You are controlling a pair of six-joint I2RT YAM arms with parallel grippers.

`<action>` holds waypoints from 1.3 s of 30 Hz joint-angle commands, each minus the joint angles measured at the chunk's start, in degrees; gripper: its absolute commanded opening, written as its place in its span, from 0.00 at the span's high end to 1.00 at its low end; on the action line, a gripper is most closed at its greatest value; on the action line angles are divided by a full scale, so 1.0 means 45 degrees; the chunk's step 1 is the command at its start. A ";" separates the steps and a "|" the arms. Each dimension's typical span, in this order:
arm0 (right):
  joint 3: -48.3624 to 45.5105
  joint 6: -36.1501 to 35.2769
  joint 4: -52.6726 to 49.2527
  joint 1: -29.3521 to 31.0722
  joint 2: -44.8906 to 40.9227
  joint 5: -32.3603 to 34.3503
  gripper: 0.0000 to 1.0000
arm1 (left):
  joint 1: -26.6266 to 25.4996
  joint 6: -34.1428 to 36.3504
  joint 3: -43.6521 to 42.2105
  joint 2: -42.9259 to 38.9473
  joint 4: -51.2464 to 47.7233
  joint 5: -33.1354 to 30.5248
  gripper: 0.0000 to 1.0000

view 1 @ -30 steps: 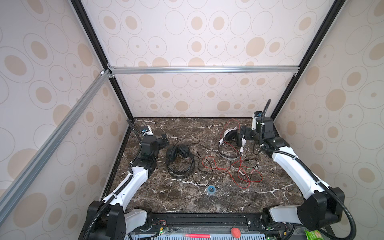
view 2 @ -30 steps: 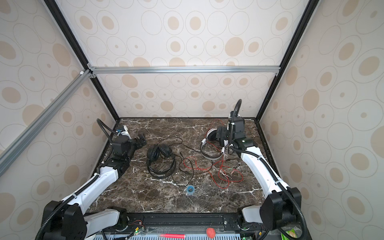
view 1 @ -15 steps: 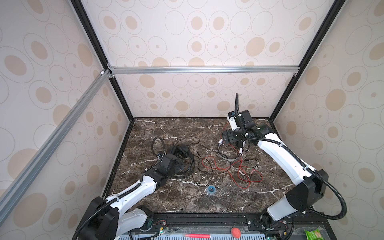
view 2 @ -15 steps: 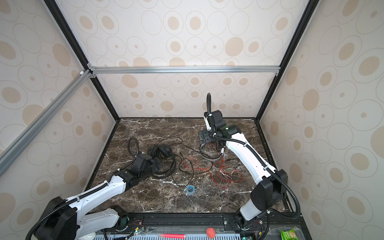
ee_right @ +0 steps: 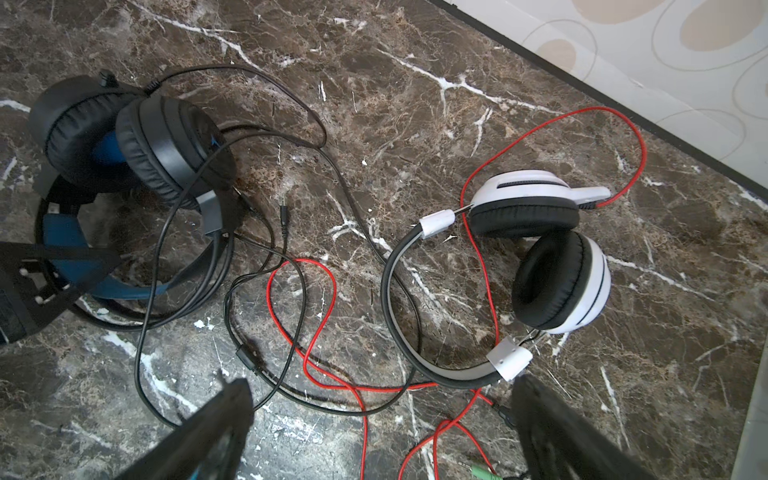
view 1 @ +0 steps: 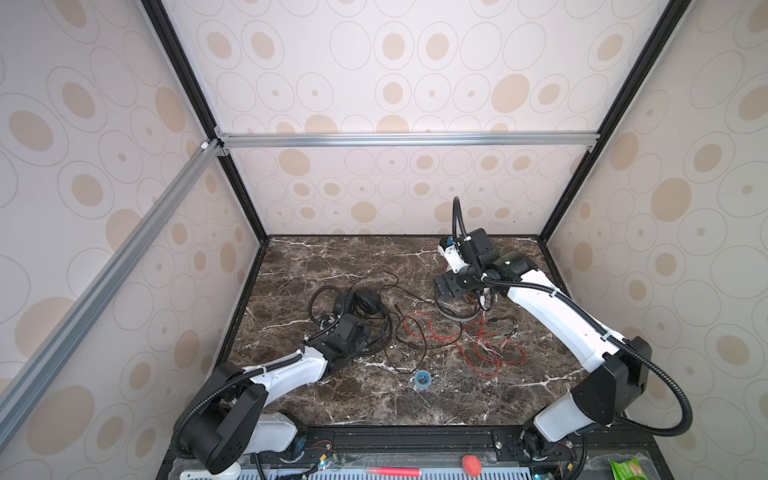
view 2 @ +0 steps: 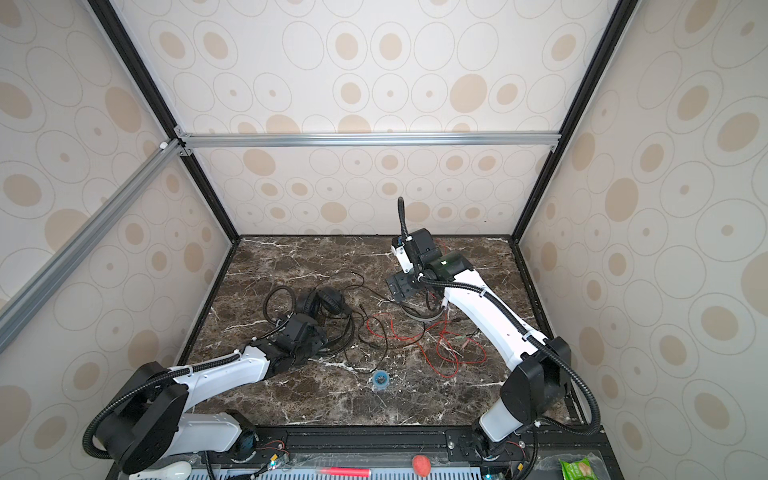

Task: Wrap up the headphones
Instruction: 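Reach left gripper to black-and-blue headset while right gripper approaches white headset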

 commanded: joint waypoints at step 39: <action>0.1220 0.0260 -0.2061 0.0156 -0.1671 0.0659 0.02 | 0.3060 1.2560 0.8617 0.6057 -0.3245 0.0643 0.07</action>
